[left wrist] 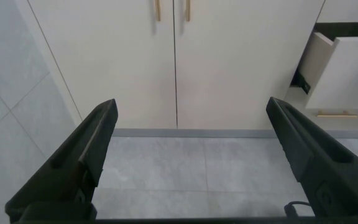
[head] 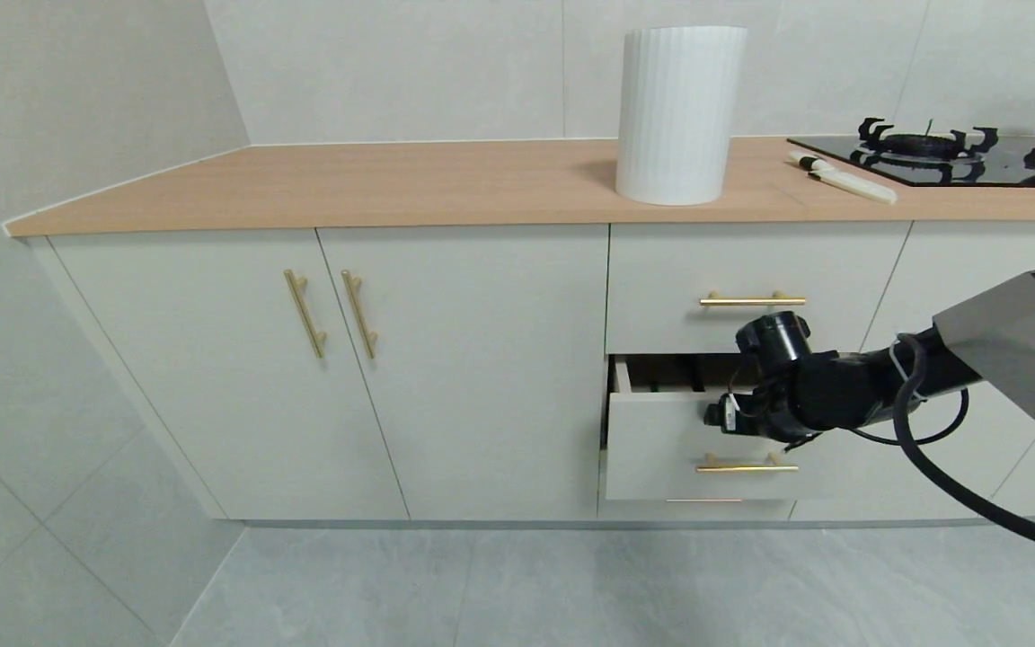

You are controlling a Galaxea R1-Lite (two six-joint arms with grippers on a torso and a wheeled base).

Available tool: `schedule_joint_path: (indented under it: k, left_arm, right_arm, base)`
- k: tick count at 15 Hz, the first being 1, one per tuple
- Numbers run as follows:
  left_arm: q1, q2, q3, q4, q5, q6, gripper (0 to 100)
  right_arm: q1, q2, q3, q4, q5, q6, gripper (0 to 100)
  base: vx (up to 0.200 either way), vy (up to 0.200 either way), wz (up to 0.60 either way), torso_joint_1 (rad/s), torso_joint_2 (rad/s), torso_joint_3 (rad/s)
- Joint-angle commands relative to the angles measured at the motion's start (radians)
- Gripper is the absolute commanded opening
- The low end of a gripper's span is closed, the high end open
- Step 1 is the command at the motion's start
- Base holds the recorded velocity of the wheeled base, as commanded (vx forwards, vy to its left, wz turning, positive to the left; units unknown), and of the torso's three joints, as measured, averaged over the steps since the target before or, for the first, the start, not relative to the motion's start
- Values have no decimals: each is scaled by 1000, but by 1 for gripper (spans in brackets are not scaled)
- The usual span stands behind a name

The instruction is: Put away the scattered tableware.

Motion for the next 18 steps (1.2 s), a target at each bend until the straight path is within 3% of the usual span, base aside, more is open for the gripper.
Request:
schedule_joint_path:
  k: [1,12,16,18]
  left_arm:
    - [0,0,0,0,0,0,100]
    - [0,0,0,0,0,0,100]
    - [0,0,0,0,0,0,100]
    - [0,0,0,0,0,0,100]
  right_arm:
    - [-4,36,12,-47,-20,7,100]
    - [-5,199,3,-478,-105,4,100]
    - [-12,229,-43,-487,-126,7,100]
    - [-18,275,-115,-489,-185,8,100]
  base:
    - [0,0,0,0,0,0]
    - [0,0,0,0,0,0]
    - [0,0,0,0,0,0]
    - [0,0,0,0,0,0]
